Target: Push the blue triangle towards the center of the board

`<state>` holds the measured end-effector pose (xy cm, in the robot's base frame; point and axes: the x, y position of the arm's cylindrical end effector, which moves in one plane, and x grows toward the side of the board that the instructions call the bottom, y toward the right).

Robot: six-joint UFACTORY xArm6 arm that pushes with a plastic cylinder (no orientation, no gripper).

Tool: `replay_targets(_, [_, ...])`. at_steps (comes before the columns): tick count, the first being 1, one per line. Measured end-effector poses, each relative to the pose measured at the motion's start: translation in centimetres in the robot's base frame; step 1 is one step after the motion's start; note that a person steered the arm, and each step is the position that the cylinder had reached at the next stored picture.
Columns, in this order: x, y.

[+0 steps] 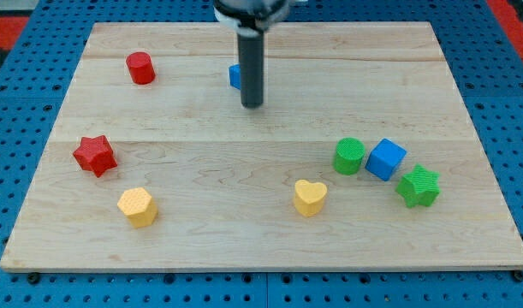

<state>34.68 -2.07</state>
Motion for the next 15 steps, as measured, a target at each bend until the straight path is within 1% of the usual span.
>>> replay_targets(1, [-5.3,1.5])
replay_targets(2, [-10.3,-4.8])
replay_targets(3, [-14.1,-9.0])
replay_targets(4, [-15.4,-12.0])
replay_targets(5, [-12.8,-13.4])
replay_targets(6, [-10.5,-11.4])
replay_targets(7, [-9.4,-9.0])
replay_targets(9, [-9.7,-5.1])
replay_targets(10, [-9.3,-1.9])
replay_targets(11, [-8.0,1.7])
replay_targets(12, [-7.5,4.8])
replay_targets(13, [-6.1,7.3])
replay_targets(15, [-1.4,7.1])
